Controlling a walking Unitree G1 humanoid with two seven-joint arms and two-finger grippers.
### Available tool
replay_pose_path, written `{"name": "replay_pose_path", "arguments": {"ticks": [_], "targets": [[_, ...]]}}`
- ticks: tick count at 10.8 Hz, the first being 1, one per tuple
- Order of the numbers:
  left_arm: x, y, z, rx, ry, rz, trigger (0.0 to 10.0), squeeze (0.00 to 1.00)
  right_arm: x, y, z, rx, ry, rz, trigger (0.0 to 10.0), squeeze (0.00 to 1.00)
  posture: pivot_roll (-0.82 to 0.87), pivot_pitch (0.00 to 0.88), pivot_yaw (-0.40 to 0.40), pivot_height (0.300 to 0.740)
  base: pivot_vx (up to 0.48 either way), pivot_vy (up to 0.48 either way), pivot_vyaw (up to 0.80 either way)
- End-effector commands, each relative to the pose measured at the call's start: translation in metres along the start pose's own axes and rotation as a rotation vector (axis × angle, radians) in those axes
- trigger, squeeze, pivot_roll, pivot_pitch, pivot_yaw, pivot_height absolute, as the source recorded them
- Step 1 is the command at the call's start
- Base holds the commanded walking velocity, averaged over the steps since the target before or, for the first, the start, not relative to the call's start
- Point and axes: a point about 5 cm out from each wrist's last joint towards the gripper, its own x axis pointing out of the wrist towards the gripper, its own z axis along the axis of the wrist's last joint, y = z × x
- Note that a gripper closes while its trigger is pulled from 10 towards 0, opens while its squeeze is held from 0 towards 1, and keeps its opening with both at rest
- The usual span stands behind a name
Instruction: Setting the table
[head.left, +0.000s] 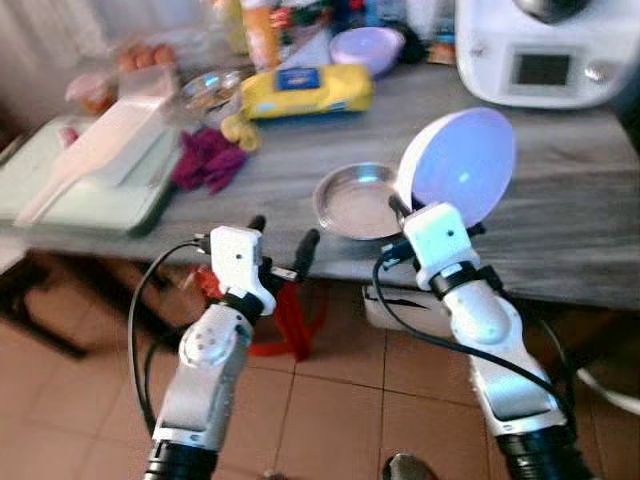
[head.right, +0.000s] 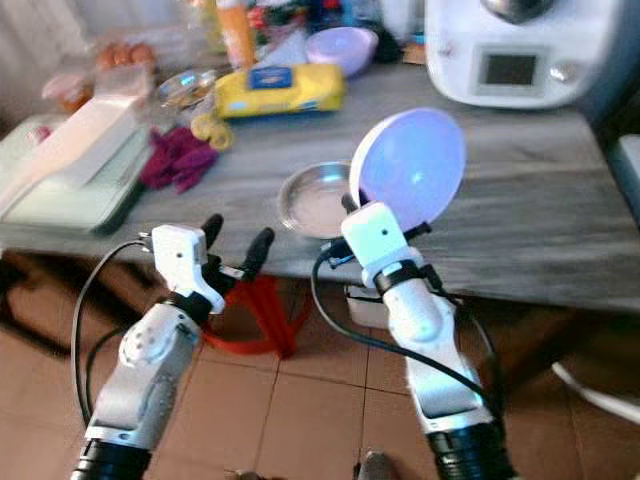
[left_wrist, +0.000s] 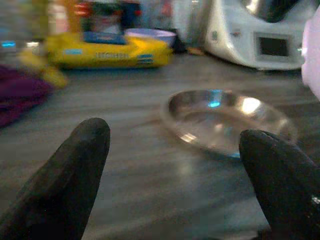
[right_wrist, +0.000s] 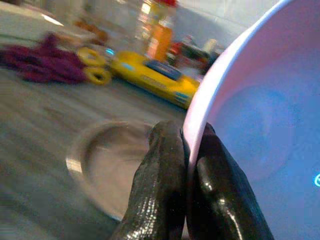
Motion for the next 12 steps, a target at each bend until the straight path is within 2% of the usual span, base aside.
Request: {"name": "replay_pose_path", "arguments": {"ticks": [1,2,6,10,12], "targets": [[-0.0028,0.0053,-0.0004,0.007,0.005,0.015,10.0,0.0,0.0016,0.0054,0.0057,0.009,-0.023,0.021,10.0,0.0,-0.13,0.156,0.105,0.74,0.0,0.296,-0.69],[-0.0026,0.0053,-0.0004,0.008,0.005,0.016,10.0,0.0,0.0021,0.0054,0.0062,0.008,-0.025,0.021,10.0,0.0,-0.13,0.154,0.103,0.74,0.0,0.356,-0.49],[-0.0023,0.0046,-0.0015,0.012,0.006,0.013,10.0,0.0,0.0031,0.0069,0.0065,0.003,-0.031,0.028,10.0,0.0,-0.13,0.15,0.101,0.74,0.0,0.413,0.0],[-0.0046,0.0018,-0.0005,0.005,-0.012,0.007,10.0,0.0,0.0031,0.0077,0.0061,0.002,-0.031,0.026,10.0,0.0,-0.13,0.151,0.103,0.74,0.0,0.0,0.0],[-0.0045,-0.0027,0.0,-0.001,-0.018,-0.032,10.0,0.0,0.0031,0.007,0.0049,0.007,-0.024,0.022,10.0,0.0,-0.13,0.153,0.104,0.74,0.0,0.0,0.0]]}}
